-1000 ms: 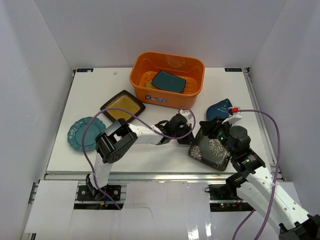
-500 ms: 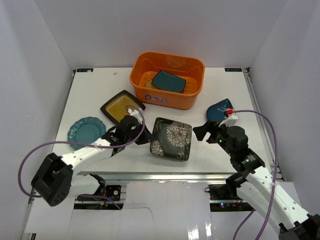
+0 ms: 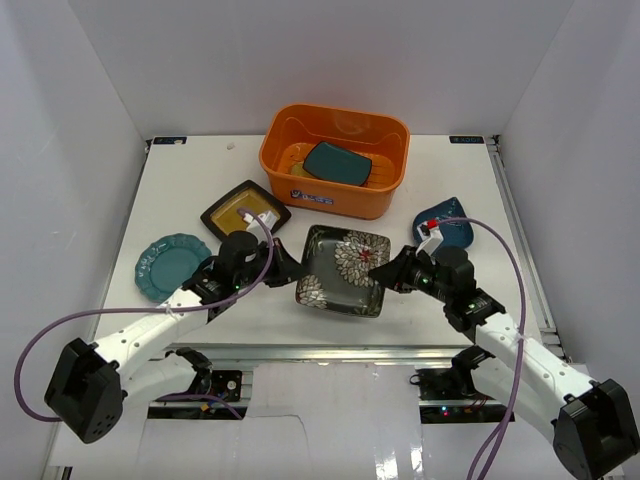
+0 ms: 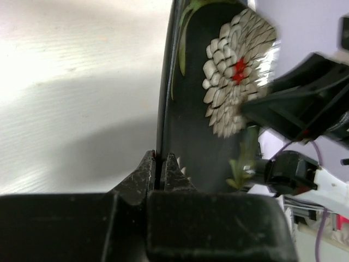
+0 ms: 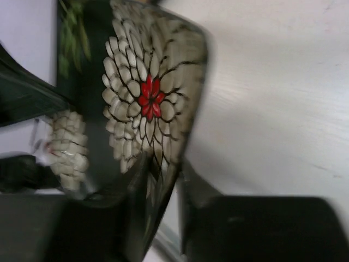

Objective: Place the plates into the plastic bin on the countertop

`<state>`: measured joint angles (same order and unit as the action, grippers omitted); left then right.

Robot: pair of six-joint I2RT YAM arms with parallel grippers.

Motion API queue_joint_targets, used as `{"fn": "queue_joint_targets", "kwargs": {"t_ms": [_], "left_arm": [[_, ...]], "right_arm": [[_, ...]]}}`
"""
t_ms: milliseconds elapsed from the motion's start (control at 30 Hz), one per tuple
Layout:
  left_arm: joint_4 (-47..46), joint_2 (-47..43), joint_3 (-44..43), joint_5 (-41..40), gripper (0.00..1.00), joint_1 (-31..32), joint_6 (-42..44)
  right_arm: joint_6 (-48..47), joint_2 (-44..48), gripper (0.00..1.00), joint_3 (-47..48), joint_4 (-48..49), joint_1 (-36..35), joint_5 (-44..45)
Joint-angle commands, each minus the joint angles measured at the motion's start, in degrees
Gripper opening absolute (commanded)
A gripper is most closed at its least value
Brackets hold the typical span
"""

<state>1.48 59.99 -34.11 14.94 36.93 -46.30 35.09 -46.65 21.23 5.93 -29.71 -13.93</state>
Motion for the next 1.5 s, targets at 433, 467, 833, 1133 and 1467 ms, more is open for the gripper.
{"fn": "queue_joint_targets", "kwargs": {"t_ms": [433,467,833,1133,1467], "left_arm": [[22.06,-17.96,-14.14,-17.28,0.98,-0.10,18.70],[22.95,-19.89,-14.06,-19.05,0.98,-0.10,19.49],[21.47,-22.02,-5.79,-20.66,0.98,-0.54,23.09],[20.59,-20.70,-5.44,-17.40,0.98,-1.95,24.24],[18.92,-20.44,-5.00,-13.37,0.98,-2.30,22.14]], "right_arm": [[0.42,-14.41,0.08,29.89,14.10,3.69,3.04],[0.50,-19.22,0.08,32.79,14.28,5.09,2.08],[-2.13,-55.52,0.08,74.43,4.11,11.52,0.48],[-2.13,-71.47,0.08,89.60,-3.03,11.87,1.63],[-2.57,-74.90,0.22,85.82,-6.63,12.31,0.49]]}}
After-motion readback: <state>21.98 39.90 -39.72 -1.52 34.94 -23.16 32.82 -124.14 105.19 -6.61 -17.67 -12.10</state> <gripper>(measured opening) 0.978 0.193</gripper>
